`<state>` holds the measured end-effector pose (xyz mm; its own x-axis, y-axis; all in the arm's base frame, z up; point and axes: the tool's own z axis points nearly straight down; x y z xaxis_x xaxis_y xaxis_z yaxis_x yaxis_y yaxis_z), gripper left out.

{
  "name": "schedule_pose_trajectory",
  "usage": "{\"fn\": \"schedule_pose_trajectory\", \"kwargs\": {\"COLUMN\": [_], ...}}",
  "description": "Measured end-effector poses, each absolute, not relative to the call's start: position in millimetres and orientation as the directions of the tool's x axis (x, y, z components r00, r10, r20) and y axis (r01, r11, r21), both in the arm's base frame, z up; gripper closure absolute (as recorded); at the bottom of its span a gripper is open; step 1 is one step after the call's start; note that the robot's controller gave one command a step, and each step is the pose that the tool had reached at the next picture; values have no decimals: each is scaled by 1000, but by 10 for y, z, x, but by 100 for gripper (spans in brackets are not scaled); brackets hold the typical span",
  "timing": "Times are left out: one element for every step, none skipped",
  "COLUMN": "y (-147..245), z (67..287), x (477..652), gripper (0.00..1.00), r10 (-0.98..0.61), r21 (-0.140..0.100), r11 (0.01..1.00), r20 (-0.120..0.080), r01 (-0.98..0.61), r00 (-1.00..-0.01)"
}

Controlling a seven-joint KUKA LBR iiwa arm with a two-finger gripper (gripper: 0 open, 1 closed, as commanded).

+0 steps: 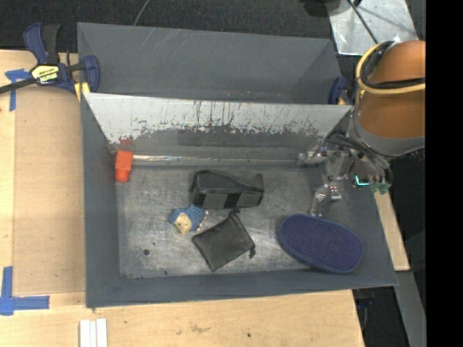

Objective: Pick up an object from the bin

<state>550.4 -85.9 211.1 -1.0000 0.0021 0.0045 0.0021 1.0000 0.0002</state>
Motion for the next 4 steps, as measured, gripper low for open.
{"fn": "schedule_pose_trajectory", "kwargs": {"y": [-1168,-1141,-1051,-1149], "z": [761,1016,1034,733], "x": [5064,4955,4936,4914], "gripper": [0,0,0,0], "r10": [9,153,450,580], "r21": [2,0,1,2], "r11": [1000,988,893,815], "r20": [-11,-9,-6,3], "r01": [9,153,450,580], "r00": [-1000,-988,-893,-815]}}
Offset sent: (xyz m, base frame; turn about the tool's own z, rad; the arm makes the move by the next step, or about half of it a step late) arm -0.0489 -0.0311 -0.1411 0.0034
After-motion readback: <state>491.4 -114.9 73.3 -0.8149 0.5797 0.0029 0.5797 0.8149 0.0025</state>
